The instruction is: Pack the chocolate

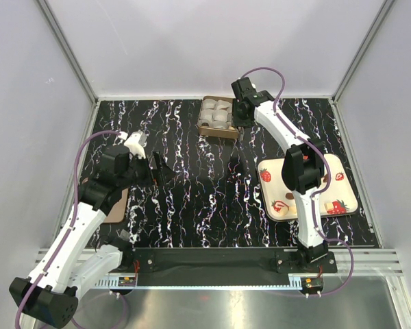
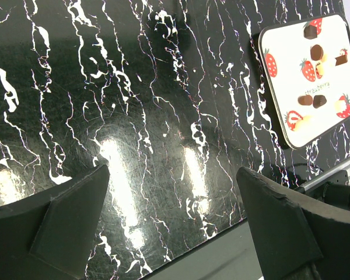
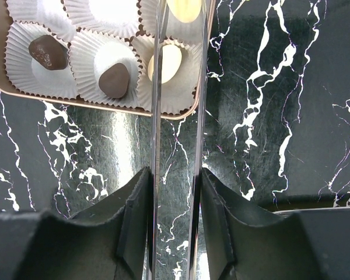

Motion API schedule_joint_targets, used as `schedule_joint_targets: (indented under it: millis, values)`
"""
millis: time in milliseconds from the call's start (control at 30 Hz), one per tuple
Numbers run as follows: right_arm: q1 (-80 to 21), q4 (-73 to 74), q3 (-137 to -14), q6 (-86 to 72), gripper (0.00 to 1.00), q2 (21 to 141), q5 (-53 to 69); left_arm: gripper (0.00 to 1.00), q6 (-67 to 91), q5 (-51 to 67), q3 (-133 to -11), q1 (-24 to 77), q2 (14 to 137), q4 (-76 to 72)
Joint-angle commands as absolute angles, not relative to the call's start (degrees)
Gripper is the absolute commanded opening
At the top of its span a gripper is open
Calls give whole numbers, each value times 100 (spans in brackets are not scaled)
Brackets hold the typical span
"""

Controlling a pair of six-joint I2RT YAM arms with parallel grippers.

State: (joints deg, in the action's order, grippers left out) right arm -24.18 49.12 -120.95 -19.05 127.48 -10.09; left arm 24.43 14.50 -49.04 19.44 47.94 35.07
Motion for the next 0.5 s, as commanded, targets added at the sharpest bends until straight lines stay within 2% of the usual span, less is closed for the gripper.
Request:
schedule_joint_targets:
  millis: [0,467]
  values:
    - [-2505,4764,-12296,-1828,44,12674,-1230,99,2338,1362,-4930,1934,4658,3463]
    - [-2505,5106,-12911,-1661,48,12534,-1520,99,2364,1310,-5027,1934,4553,3603]
